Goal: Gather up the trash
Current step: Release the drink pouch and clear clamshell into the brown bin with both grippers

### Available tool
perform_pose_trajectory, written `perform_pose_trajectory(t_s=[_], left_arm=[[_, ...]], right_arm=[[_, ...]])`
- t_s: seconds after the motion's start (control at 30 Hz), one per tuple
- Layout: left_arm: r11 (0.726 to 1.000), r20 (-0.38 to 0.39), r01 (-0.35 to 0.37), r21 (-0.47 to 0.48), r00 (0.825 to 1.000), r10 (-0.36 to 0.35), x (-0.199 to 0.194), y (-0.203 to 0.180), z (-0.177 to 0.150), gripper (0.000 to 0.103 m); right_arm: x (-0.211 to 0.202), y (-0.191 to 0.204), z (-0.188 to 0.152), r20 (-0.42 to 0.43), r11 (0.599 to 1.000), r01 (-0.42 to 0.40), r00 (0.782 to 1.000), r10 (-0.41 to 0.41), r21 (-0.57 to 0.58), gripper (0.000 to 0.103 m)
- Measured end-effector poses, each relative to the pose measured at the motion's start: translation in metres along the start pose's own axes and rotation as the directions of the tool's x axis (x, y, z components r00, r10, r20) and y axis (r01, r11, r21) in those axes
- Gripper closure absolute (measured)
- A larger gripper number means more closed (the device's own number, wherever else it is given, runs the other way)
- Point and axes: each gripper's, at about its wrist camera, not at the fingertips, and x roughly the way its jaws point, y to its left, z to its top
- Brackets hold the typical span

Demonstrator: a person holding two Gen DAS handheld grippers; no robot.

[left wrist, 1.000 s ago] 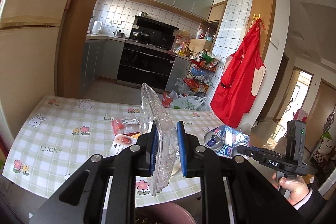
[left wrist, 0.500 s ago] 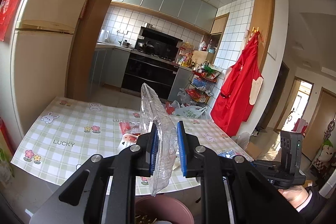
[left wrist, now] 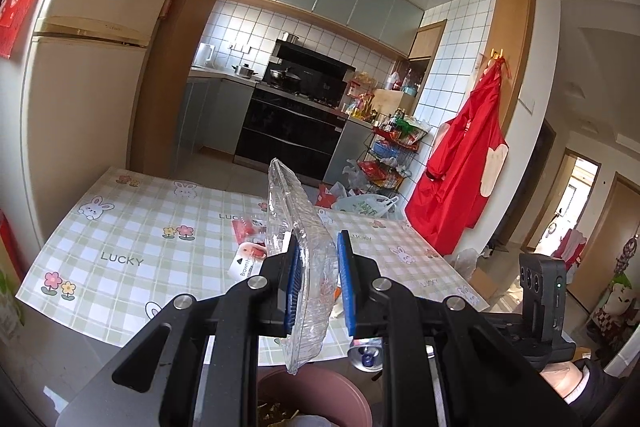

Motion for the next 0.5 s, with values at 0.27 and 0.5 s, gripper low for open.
perform_pose_trajectory(t_s=[0.27, 0.5], left_arm=[[1.0, -0.024, 0.01, 0.004, 1.0, -0.01, 0.006, 0.0, -0.005, 0.086], [0.998, -0.076, 0.063, 0.022, 0.995, -0.061, 0.005, -0.013, -0.012, 0.086]], right_arm=[[-0.013, -0.006, 0.007, 0.058, 0.998, 0.063, 0.996, -0.063, 0.012, 0.04], [-0.053, -0.015, 0.018, 0.195, 0.982, 0.184, 0.963, -0.188, 0.039, 0.006]])
